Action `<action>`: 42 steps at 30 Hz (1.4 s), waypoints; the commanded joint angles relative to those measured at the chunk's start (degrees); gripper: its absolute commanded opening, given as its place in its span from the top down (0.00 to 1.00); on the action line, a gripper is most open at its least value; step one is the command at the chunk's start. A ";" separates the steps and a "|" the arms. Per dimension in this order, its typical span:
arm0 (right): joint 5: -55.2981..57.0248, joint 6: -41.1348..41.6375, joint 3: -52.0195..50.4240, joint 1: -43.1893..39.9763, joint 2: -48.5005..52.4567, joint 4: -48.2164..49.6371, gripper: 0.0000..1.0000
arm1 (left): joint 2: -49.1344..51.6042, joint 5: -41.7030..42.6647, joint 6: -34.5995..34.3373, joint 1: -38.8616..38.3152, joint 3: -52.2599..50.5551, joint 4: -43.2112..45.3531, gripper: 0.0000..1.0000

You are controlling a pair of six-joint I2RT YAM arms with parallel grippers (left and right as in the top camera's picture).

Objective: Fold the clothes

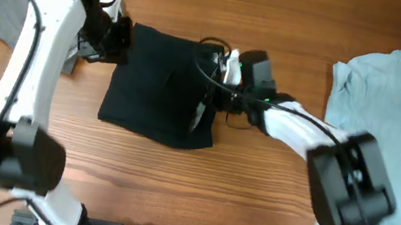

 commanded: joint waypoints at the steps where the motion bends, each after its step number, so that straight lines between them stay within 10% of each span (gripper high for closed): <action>1: -0.92 4.24 -0.17 -0.15 3.78 -6.75 0.96 | -2.45 -3.87 -2.78 -1.90 0.04 -1.68 0.88; 11: 8.74 0.35 -0.17 -0.33 -3.54 -30.38 0.96 | -2.43 -3.78 -5.51 -1.92 -15.78 5.31 0.73; 17: 17.33 0.22 -0.17 -0.33 -18.08 -32.85 0.87 | -2.43 3.45 -10.73 -3.19 -34.62 19.12 0.96; 26: 19.91 -4.09 -0.17 -0.31 -28.22 -32.68 0.84 | -2.05 1.14 -20.90 -2.34 -57.79 51.12 0.96; 33: 21.22 -4.31 -0.17 -0.31 -27.58 -30.84 0.80 | 0.79 -2.19 -22.53 4.42 -58.14 69.35 0.96; 42: 25.31 -4.04 -0.17 -0.31 -19.96 -24.11 0.78 | 0.79 12.85 -17.00 5.66 -46.01 84.24 0.96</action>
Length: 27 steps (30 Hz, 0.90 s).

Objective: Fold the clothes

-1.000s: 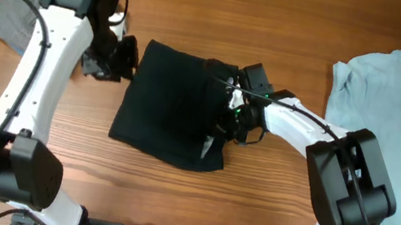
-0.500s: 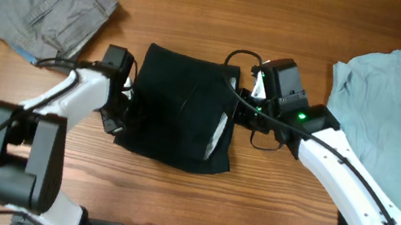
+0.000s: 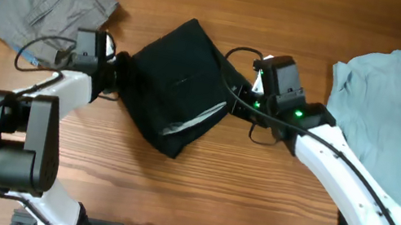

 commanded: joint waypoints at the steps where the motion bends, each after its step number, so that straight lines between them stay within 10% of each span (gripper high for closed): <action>1: 1.25 -0.59 -0.07 -0.02 5.95 4.94 0.78 | 0.31 7.74 4.28 0.04 11.91 -2.23 0.96; 8: -3.41 1.09 -0.07 -0.15 17.07 15.89 0.88 | -0.09 13.00 12.46 0.04 33.20 -34.21 0.69; 13: -1.68 6.71 -0.07 -1.38 22.08 7.82 0.96 | -1.88 10.88 21.59 0.22 36.98 -56.41 0.27; 17: -6.54 8.44 -0.07 -3.04 22.73 0.15 0.95 | -1.84 -1.88 23.91 0.22 33.51 -69.99 0.20; 27: -8.09 5.03 -0.07 -3.04 22.73 -2.56 0.96 | -1.84 2.43 10.34 0.22 10.40 -50.29 0.00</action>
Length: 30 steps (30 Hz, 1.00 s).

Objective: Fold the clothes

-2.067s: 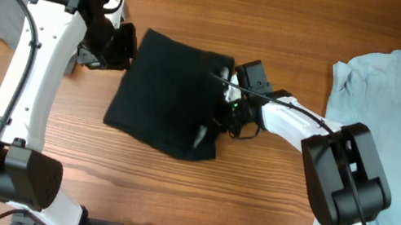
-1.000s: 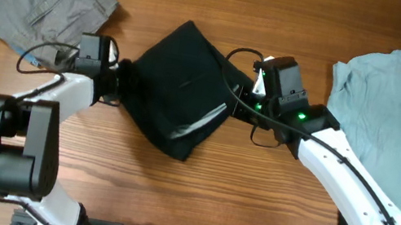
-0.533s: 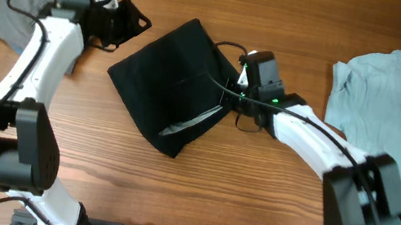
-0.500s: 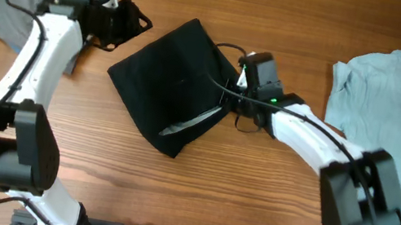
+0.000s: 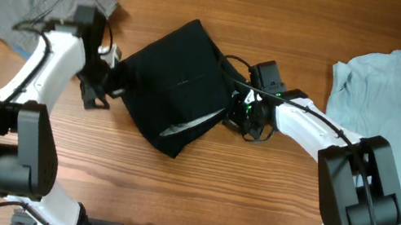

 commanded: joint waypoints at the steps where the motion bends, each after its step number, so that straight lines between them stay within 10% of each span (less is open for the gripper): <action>1: 1.27 -2.01 -1.36 0.13 2.56 -0.94 0.96 | -0.46 5.03 -7.76 0.26 -10.08 9.88 0.00; 17: 1.25 -2.62 -1.36 0.13 2.56 -0.26 0.96 | 3.48 10.21 -28.46 -5.27 -30.45 54.60 0.03; 18: 1.25 -2.64 -1.36 0.13 2.56 -0.26 0.96 | 4.31 10.25 -28.46 -5.79 -30.45 55.69 0.10; 21: -0.59 -5.60 -1.27 0.04 1.81 -0.22 0.96 | 5.55 10.25 -24.28 -6.25 -30.45 56.41 0.75; 23: -1.68 -7.45 -1.22 -0.26 -0.15 -1.25 0.96 | 5.05 10.25 -20.13 -5.33 -30.34 53.42 0.96; 30: -1.68 -8.37 -1.22 -1.79 -12.66 -1.95 0.96 | 0.96 10.03 -13.07 5.05 -30.29 40.22 0.96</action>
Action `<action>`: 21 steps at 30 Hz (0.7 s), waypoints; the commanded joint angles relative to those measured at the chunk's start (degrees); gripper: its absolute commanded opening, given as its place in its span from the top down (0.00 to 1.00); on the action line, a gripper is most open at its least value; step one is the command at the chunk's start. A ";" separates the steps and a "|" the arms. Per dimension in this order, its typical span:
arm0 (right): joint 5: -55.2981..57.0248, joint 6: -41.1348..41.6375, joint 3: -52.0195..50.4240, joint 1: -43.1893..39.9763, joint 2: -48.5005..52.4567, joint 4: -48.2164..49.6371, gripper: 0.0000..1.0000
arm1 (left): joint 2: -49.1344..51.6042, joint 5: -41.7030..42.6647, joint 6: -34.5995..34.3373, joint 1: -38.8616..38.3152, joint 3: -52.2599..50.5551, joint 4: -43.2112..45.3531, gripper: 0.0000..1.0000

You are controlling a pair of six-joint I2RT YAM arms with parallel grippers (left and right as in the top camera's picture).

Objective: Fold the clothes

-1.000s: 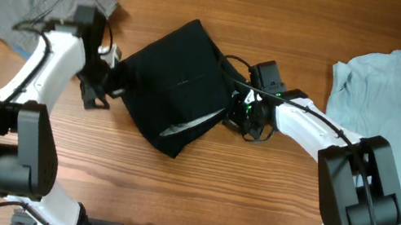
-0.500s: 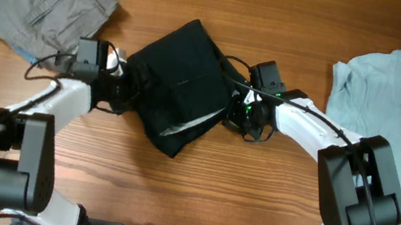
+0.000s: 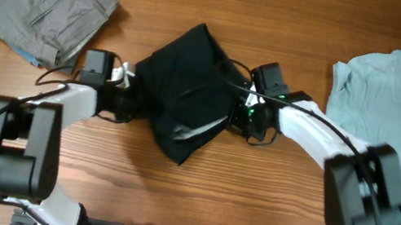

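A folded black garment point(image 3: 186, 93) lies turned like a diamond at the table's middle, a pale label or lining showing near its lower right edge. My left gripper point(image 3: 133, 97) is at its left corner, the fingers hidden against the dark cloth. At the right corner sits my right gripper point(image 3: 235, 112), its fingertips also lost in the fabric. Whether either pair of fingers is shut on the cloth cannot be made out from overhead.
Folded grey trousers rest at the back left over a bit of light blue cloth. A large light blue shirt point(image 3: 397, 122) is spread over the table's right side. Bare wooden table point(image 3: 252, 196) runs along the front.
The left arm has dropped lower and now reaches the garment's left corner from the front left. The black garment has shifted slightly right and rotated a little. The right gripper stays at the right corner.
First the black garment lay as a squarish rectangle with both grippers at its side edges. By the second moment it was turned into a diamond with a gripper at each side corner. The left arm then changed posture twice; the garment stays a diamond, nudged slightly right.
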 commanded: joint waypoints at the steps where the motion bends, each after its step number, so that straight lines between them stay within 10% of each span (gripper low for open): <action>1: 0.11 -0.26 0.07 -1.14 -10.03 0.61 0.96 | 0.63 -7.98 6.29 8.37 -4.17 -8.17 0.96; 8: 0.72 5.46 0.04 -0.48 -10.99 4.96 0.96 | -6.25 -1.57 10.58 16.70 -4.17 -8.61 0.88; 14: -5.49 -2.19 0.04 3.61 -3.61 16.87 0.96 | -7.17 -1.57 10.56 15.21 -4.17 -9.68 0.02; 21: -6.01 1.77 0.04 5.33 7.13 25.66 0.96 | -7.15 -1.57 10.54 13.68 -4.20 -15.74 0.00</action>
